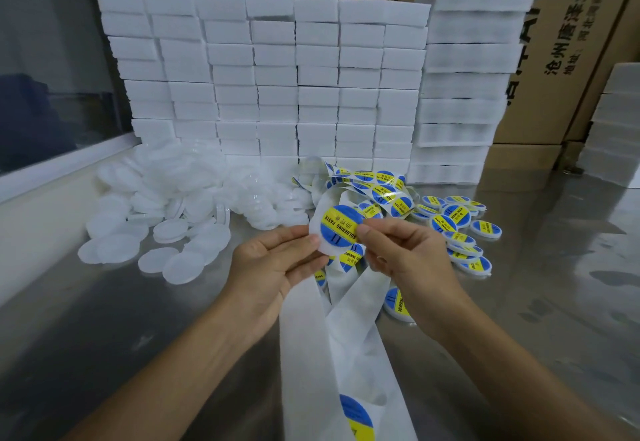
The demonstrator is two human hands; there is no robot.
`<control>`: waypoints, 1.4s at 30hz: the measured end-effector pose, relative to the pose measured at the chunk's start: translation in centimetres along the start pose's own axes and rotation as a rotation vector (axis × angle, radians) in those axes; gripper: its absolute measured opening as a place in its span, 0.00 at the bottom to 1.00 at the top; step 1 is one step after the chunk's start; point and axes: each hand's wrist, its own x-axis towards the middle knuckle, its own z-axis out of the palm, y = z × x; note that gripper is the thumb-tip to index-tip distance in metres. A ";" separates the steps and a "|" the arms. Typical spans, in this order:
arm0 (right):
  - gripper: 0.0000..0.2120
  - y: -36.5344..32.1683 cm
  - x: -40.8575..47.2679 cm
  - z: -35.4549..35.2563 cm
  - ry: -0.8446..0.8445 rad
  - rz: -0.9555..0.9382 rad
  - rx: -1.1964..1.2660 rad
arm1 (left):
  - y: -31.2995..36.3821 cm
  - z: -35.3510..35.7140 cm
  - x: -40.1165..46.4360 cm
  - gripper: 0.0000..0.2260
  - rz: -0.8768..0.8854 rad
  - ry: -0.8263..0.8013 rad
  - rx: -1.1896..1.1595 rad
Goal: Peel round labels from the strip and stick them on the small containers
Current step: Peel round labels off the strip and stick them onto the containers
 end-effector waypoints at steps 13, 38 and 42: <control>0.02 -0.1 -0.3 0.4 0.018 -0.018 -0.060 | 0.0 0.1 -0.2 0.21 0.007 0.003 0.012; 0.09 0.3 -0.2 0.5 0.154 -0.229 -0.294 | -0.1 1.2 -1.5 0.07 0.179 -0.041 0.204; 0.07 0.4 -0.1 0.3 0.167 -0.257 -0.331 | 0.0 1.3 -1.6 0.10 0.227 -0.047 0.267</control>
